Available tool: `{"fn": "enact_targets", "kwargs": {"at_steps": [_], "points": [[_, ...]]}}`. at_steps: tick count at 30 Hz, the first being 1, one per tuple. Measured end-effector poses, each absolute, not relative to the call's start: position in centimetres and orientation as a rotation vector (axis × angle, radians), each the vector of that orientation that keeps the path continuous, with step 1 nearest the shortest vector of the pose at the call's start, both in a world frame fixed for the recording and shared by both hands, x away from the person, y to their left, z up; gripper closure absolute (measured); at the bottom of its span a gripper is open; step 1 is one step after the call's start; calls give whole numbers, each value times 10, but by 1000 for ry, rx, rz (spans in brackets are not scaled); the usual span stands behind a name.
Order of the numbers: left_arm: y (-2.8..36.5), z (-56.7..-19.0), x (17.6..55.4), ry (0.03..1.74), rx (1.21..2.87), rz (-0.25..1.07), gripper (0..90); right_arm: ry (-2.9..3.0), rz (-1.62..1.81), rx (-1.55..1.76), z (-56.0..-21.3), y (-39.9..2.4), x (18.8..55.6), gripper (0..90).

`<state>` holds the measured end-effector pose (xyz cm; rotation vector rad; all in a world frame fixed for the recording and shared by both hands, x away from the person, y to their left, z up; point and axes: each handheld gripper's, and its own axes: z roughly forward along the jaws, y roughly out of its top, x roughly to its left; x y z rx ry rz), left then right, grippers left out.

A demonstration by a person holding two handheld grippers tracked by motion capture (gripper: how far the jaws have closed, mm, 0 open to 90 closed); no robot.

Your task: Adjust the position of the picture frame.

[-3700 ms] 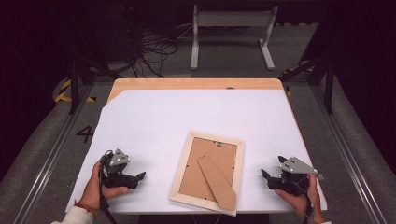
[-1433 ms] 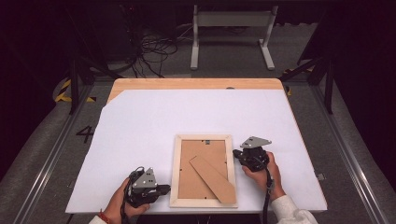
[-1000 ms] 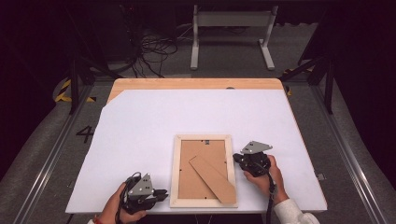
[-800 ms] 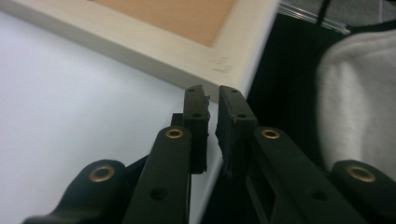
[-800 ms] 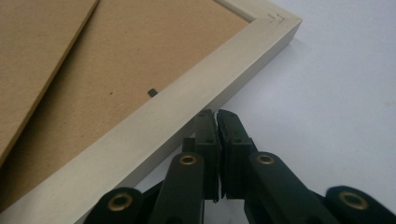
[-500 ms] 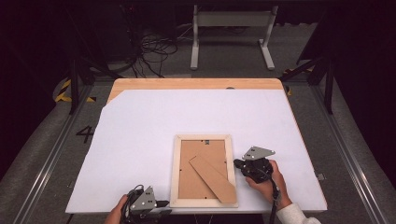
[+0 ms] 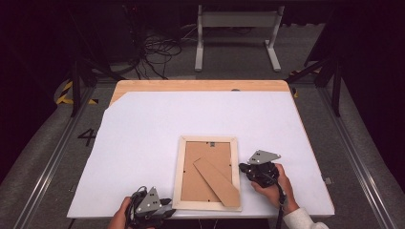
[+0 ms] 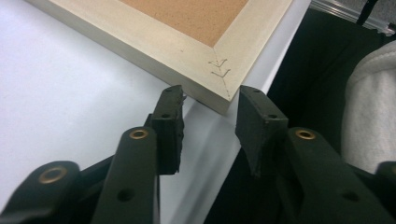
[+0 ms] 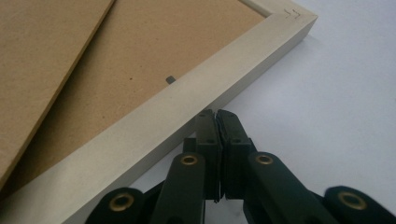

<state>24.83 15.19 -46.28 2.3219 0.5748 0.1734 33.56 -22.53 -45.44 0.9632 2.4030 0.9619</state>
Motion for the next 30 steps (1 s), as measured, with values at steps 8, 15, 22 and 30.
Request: {"fn": "enact_targets", "kwargs": {"at_steps": [8, 15, 22, 30], "points": [[157, -462, 258, 623, 2323, 204, 656, 2416, 959, 951, -454, -225, 336, 878], [162, -462, 272, 664, 2312, 241, 675, 2404, 967, 950, -450, -230, 340, 849], [163, -463, 281, 679, 2296, 240, 703, 2310, 995, 986, -439, -245, 361, 887], [159, -463, 292, 690, 2300, 263, 681, 2248, 960, 1053, -444, -261, 393, 892]]}}
